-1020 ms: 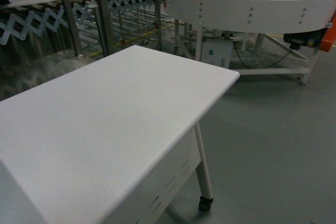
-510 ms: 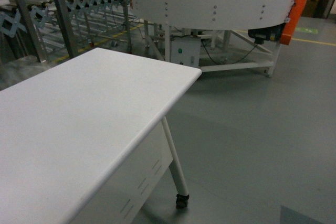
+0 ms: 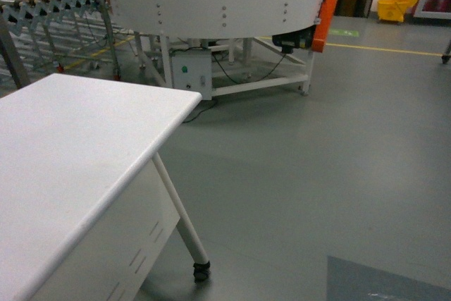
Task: Pick red block from blue box to shelf
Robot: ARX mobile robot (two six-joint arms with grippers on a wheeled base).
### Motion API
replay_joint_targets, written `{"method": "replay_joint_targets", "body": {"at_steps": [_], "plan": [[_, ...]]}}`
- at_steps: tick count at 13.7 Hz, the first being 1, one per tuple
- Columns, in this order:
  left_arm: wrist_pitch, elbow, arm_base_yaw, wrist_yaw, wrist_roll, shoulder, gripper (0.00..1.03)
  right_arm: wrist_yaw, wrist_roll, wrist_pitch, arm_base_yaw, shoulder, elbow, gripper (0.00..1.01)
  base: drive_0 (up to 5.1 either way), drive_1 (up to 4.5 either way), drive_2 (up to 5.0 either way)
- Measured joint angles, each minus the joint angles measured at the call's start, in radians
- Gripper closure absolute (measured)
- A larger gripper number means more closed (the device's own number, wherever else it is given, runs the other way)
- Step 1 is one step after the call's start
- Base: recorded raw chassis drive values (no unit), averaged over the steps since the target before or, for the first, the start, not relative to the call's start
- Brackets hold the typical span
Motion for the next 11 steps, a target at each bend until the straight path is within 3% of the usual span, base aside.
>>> {"method": "replay_joint_targets", "body": {"at_steps": [11], "plan": [[0.0,0.0,0.0,0.0,0.0,0.0,0.05,0.0,0.0,0.0,0.0,-0.001,0.0,0.72,-1.5,-1.53,-1.5]]}}
